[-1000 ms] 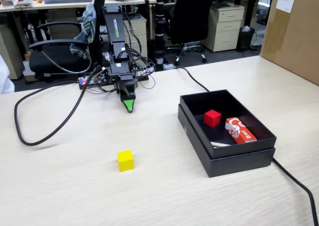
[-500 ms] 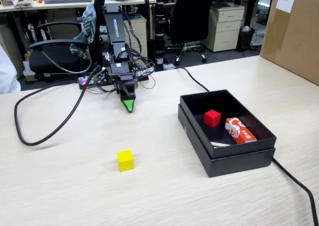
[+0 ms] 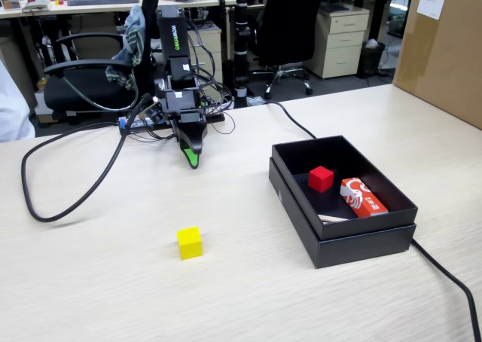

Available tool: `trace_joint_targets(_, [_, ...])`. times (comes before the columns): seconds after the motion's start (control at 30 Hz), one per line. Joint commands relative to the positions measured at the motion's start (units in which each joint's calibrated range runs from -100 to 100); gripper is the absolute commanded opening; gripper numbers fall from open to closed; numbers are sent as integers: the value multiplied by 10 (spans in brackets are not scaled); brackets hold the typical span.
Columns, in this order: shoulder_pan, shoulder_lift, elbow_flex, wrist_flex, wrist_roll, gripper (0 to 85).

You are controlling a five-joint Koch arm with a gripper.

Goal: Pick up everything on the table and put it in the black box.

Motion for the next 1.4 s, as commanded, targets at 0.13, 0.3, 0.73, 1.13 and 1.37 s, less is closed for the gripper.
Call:
trace_joint_targets(0.13, [-9, 34, 227, -170, 1, 472])
trace_joint_targets(0.3, [-15, 165, 450, -309, 6, 472])
trace_joint_targets(0.73, [-39, 701, 925, -399, -23, 472])
trace_joint_targets(1.13, [-37, 1045, 1135, -399, -23, 472])
trace_joint_targets(1.37, [-37, 1146, 1180, -399, -24, 472])
